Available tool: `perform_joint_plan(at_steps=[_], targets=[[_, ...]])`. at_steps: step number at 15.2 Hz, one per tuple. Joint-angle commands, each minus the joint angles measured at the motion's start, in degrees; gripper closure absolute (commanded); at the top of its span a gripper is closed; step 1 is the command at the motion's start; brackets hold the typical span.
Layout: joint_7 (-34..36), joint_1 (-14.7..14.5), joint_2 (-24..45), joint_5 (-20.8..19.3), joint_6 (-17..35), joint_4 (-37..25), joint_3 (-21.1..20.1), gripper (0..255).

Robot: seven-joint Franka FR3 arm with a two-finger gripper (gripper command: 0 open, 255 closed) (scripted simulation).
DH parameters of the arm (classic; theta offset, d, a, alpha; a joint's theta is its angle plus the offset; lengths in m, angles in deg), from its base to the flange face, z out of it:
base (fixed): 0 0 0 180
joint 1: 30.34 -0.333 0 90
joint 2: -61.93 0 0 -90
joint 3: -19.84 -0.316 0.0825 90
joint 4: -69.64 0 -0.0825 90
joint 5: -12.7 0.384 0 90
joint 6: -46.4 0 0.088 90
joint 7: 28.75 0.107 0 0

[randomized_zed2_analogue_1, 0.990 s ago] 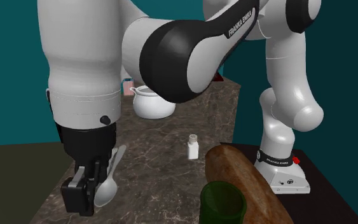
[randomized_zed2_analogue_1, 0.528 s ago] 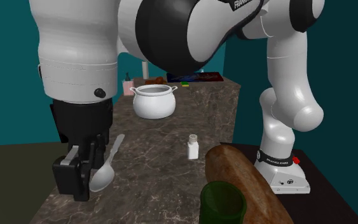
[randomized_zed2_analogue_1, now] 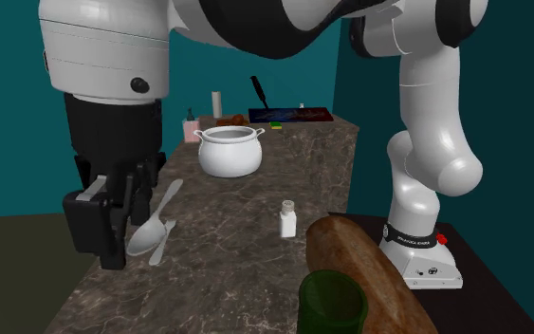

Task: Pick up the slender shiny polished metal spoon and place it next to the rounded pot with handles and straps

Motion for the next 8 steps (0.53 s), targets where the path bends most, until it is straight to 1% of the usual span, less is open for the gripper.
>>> perform_joint_plan(at_steps=[1, 4, 8], targets=[[-0.18, -0.18, 0.03, 0.09, -1.63, -1.64, -0.09, 255], [-0.41, -0.34, 0.07, 0.16, -3.35, -3.41, -0.16, 255], [-6.74, 5.02, -7.97, 5.5, 0.07, 5.81, 1.02, 255]])
